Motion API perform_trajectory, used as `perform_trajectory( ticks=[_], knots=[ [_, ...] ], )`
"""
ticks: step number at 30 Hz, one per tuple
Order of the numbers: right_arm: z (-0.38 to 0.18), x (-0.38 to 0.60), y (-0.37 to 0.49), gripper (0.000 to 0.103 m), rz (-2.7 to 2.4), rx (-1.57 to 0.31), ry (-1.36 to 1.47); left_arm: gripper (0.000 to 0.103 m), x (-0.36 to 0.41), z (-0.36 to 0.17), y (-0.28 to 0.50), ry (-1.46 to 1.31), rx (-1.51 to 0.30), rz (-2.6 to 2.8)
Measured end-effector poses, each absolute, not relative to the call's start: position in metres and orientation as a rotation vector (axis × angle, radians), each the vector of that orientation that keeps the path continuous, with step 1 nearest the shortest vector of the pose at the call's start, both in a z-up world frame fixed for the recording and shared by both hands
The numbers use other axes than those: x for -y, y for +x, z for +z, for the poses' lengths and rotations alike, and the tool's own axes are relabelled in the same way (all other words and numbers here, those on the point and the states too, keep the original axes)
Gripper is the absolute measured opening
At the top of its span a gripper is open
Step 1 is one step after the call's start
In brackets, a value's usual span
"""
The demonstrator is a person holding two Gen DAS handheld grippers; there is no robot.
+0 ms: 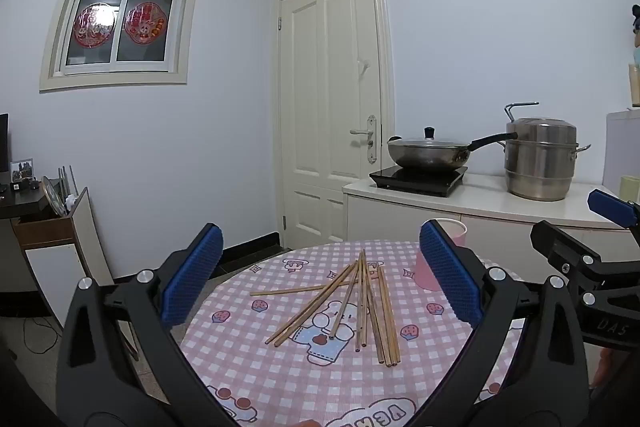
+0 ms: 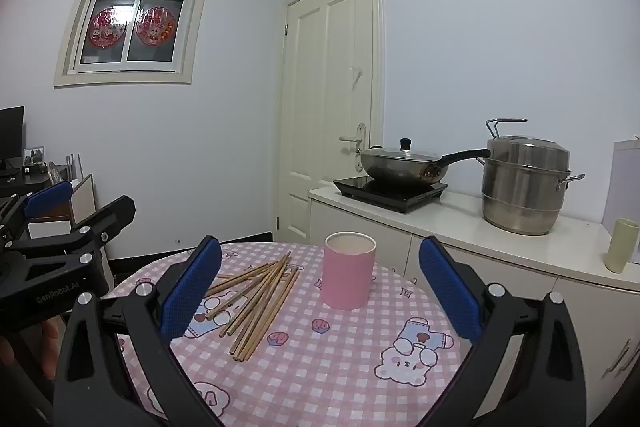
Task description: Organize utensils
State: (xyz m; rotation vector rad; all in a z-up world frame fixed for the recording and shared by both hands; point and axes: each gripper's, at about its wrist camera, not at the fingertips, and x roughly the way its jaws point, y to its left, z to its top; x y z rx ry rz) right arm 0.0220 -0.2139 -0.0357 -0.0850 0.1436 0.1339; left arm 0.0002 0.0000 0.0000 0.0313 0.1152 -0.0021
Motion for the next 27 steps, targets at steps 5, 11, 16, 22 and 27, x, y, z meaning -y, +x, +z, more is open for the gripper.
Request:
perform_trajectory(
  ticks=[5,11,16,22,27],
  knots=[
    [-0.0359,0.2132,0.0209,0.096,0.134,-0.137,-0.087,0.097,-0.0001,0.0,0.0002,0.031,-0.118,0.001],
    [-0.0353,0.2136,0.0213,0.096,0.134,-0.134,-0.087,0.097,0.0027,-0.0008,0.0014,0.029,-0.111,0.007],
    [-0.0346,0.2127,0.0186,0.096,0.136,-0.141,-0.088,0.097,0.0018,0.0009,0.001,0.033,-0.113,0.006],
    [-0.0365,0.2114,0.02,0.096,0.136,-0.142,-0.087,0.097,0.0062,-0.0028,0.0012,0.031,-0.112,0.007],
    [-0.0362,0.2117,0.0206,0.096,0.138,-0.145,-0.087,0.097,0.0052,-0.0022,0.0,0.031,-0.112,0.006]
  ],
)
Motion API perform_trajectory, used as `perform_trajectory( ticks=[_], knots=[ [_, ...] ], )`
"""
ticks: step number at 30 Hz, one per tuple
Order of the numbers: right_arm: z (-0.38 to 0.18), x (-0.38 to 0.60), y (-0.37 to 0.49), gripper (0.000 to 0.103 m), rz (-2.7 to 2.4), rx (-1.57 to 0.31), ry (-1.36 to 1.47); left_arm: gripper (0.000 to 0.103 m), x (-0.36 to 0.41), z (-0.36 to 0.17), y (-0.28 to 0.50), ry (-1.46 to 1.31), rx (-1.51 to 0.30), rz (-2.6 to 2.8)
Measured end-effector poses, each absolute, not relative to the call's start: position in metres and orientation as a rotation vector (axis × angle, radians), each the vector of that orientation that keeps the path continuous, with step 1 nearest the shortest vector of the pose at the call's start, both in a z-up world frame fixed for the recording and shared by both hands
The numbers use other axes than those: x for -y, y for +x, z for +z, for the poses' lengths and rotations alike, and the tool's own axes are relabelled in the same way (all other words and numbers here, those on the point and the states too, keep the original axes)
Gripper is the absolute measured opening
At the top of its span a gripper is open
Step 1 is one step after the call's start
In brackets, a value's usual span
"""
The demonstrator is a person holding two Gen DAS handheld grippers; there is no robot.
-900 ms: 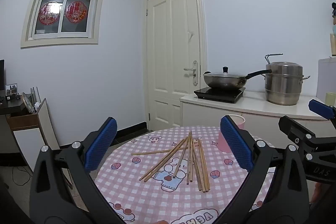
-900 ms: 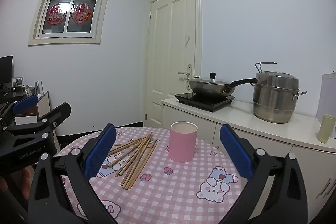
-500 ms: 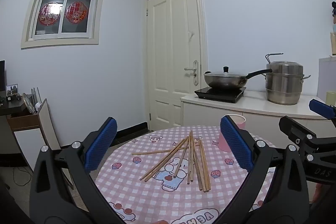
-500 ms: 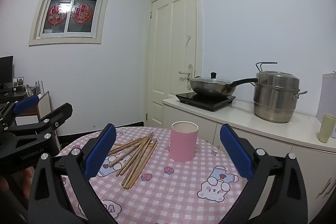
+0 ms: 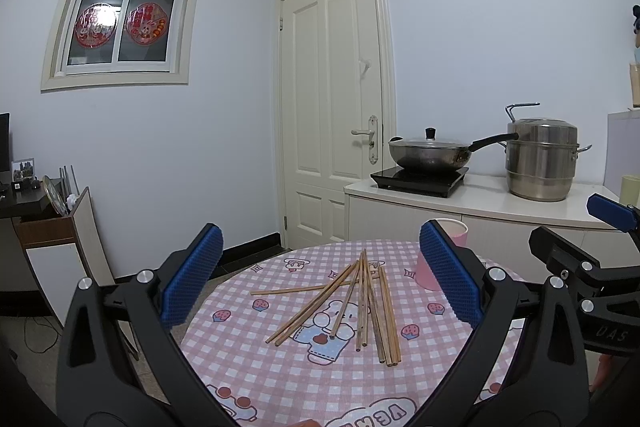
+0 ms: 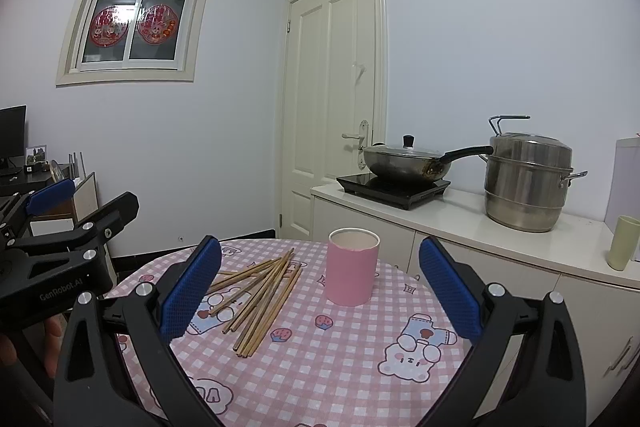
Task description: Organize utensils
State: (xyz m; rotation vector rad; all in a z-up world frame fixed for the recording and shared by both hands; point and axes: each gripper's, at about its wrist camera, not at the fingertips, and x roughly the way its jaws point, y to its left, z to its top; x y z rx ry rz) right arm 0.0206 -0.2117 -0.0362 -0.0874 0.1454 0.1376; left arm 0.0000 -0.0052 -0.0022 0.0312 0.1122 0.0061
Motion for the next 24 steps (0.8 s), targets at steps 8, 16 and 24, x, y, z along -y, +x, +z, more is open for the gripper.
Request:
perform_trajectory(
  ticks=[8,16,24],
  knots=[
    [-0.0437,0.2082,0.0211,0.096,0.14,-0.15,-0.087,0.097,0.003,0.0003,0.0011,0.029,-0.117,0.003],
    [-0.0441,0.2096,0.0223,0.096,0.142,-0.153,-0.086,0.097,0.0032,-0.0005,0.0007,0.029,-0.116,0.001],
    [-0.0465,0.2101,0.023,0.096,0.143,-0.157,-0.085,0.097,0.0047,-0.001,0.0008,0.031,-0.12,0.0]
  ],
)
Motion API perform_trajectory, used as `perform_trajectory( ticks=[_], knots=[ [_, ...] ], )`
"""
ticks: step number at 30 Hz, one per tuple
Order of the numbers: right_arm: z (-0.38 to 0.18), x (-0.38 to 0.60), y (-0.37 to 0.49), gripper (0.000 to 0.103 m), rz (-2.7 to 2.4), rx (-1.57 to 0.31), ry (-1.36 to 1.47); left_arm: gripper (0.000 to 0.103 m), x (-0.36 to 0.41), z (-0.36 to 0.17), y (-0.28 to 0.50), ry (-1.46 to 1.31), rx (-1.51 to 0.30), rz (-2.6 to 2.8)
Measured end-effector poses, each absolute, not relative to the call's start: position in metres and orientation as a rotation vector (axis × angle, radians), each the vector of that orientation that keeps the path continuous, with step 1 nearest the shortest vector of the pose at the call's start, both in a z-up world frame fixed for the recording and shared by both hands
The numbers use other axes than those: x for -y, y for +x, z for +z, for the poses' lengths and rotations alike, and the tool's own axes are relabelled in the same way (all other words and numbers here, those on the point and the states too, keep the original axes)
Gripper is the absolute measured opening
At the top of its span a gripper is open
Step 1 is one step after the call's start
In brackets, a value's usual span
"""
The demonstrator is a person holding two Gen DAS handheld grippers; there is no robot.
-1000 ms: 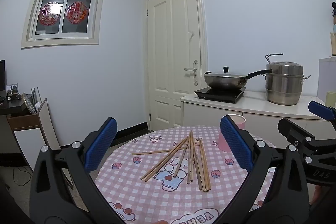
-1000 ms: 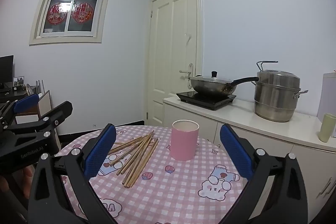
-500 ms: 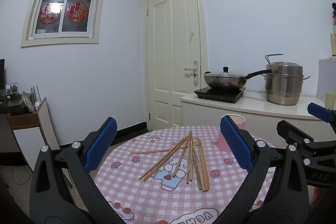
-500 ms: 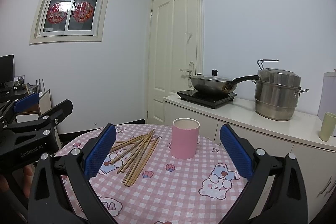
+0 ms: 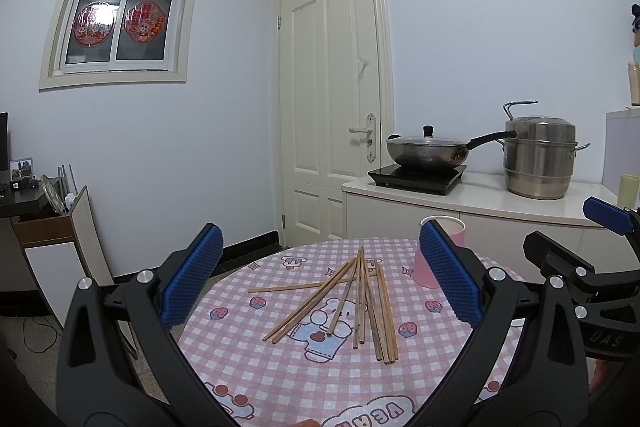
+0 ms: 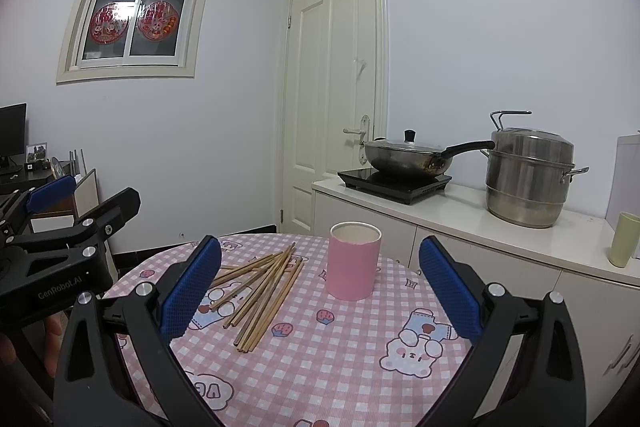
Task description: Organize utensils
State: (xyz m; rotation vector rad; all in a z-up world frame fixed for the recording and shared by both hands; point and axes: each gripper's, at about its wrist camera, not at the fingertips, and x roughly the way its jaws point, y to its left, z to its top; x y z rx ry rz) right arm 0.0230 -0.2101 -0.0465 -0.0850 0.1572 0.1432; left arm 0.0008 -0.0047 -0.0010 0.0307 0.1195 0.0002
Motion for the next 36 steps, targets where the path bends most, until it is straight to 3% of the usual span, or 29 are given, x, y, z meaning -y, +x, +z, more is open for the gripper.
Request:
perform_trajectory(
  ticks=[36],
  knots=[
    [-0.0487,0.209,0.023,0.096,0.146,-0.169,-0.09,0.097,0.0076,-0.0086,0.0001,0.035,-0.123,-0.002]
  ],
)
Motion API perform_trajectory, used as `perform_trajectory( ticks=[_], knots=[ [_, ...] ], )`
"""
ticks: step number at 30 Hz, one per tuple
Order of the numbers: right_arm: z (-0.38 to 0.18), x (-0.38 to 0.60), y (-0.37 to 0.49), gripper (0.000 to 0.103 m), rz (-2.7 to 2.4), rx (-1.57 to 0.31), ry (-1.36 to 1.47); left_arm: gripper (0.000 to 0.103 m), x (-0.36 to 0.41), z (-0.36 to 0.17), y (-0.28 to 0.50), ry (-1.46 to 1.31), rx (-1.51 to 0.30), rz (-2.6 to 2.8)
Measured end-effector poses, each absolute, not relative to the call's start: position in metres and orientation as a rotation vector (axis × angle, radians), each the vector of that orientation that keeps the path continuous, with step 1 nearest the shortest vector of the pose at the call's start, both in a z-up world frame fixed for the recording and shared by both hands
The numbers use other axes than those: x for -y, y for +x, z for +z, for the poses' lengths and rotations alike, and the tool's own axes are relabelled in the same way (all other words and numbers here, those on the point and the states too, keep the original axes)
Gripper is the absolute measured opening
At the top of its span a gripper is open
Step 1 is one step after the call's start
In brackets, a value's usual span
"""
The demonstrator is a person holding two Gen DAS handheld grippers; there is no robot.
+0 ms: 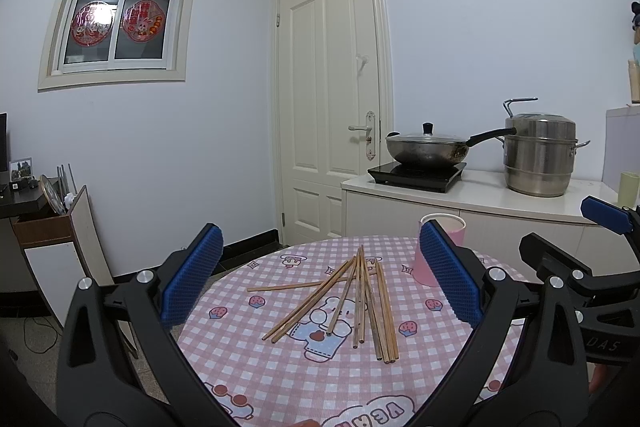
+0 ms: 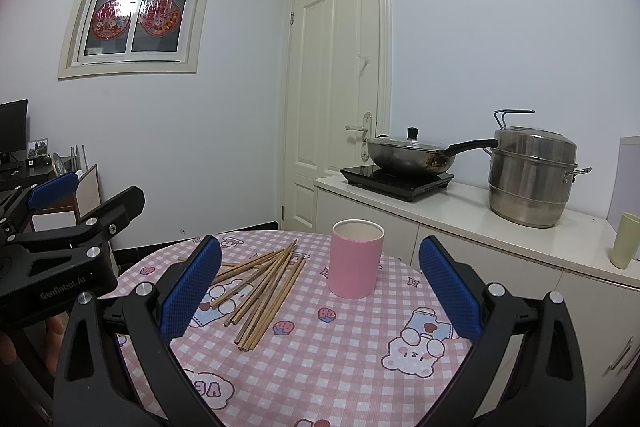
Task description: Organize utensils
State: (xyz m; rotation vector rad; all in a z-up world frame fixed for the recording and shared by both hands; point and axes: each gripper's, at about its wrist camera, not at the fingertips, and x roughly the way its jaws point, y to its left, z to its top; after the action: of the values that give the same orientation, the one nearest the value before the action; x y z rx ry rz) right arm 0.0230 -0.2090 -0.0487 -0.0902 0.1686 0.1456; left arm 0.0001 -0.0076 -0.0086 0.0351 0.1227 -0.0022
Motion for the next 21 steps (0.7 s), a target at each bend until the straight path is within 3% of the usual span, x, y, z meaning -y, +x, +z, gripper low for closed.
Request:
perform_trajectory(
  ticks=[21],
  knots=[
    [-0.054,0.202,0.039,0.096,0.19,-0.219,-0.061,0.097,0.001,-0.018,0.022,0.036,-0.19,0.019]
  ],
)
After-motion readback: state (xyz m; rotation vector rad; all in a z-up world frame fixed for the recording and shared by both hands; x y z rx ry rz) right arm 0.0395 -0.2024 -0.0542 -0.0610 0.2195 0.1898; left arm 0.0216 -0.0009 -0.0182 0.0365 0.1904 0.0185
